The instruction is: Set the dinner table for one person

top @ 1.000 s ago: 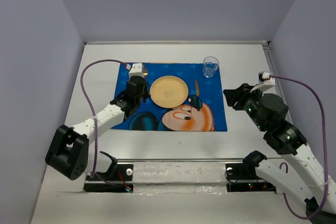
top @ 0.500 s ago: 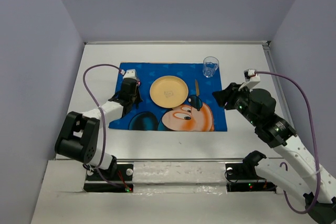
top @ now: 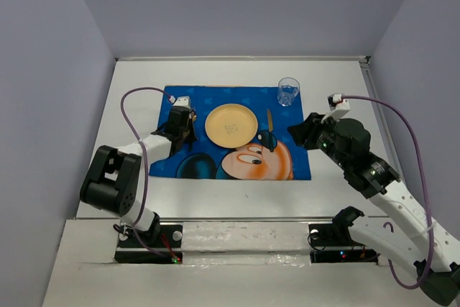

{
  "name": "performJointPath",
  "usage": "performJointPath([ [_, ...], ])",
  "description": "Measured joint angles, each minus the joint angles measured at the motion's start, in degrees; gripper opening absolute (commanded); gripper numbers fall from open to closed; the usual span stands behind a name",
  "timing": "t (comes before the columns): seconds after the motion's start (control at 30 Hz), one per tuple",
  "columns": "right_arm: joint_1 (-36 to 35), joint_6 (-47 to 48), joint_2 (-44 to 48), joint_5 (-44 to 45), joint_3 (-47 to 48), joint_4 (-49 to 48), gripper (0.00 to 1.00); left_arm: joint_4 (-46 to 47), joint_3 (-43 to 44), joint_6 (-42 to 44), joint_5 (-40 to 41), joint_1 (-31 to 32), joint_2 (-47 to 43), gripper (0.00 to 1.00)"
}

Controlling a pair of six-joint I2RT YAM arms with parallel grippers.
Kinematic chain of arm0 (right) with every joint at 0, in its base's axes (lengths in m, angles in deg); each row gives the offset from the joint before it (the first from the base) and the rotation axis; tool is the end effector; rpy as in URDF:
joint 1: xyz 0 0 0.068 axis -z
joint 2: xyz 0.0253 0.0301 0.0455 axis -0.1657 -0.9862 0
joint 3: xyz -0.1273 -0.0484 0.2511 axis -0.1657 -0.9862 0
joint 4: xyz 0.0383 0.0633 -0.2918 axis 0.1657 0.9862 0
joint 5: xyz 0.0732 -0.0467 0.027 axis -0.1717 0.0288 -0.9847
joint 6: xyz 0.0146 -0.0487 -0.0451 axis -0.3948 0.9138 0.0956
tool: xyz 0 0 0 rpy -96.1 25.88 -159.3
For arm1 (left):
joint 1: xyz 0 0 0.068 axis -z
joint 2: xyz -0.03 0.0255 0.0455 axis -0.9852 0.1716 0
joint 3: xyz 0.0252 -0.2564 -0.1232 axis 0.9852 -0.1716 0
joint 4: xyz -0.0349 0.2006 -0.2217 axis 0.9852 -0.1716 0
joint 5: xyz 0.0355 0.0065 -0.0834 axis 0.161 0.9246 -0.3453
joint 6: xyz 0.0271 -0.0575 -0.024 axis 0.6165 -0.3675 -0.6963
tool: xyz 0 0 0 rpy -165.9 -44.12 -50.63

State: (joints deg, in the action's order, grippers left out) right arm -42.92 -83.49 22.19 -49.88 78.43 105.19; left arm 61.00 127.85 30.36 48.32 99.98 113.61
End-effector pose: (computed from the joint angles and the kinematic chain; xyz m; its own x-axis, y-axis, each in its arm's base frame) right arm 0.1891 0.1167 0.3499 -0.3967 0.2950 -0.8692 -0.2997 0.8534 0.4264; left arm 0.3330 -0.1139 0.1491 -0.5895 -0.0923 -0.8025 0.0878 0.9802 -0.1773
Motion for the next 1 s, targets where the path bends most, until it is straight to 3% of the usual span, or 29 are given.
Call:
performJointPath([
  [0.53, 0.0, -0.09, -0.87, 0.76, -0.02, -0.42, 0.43, -7.85, 6.19, -1.01, 0.0, 0.0, 4.74, 0.04],
  [0.93, 0.0, 0.09, 0.42, 2.23, -0.85, -0.9, 0.43, -12.5, 6.49, -2.25, 1.75, 0.0, 4.94, 0.38],
  [1.0, 0.0, 0.09, 0.44, 2.23, -0.85, -1.01, 0.43, -13.55, 6.82, -2.32, 2.62, 0.0, 4.96, 0.48],
])
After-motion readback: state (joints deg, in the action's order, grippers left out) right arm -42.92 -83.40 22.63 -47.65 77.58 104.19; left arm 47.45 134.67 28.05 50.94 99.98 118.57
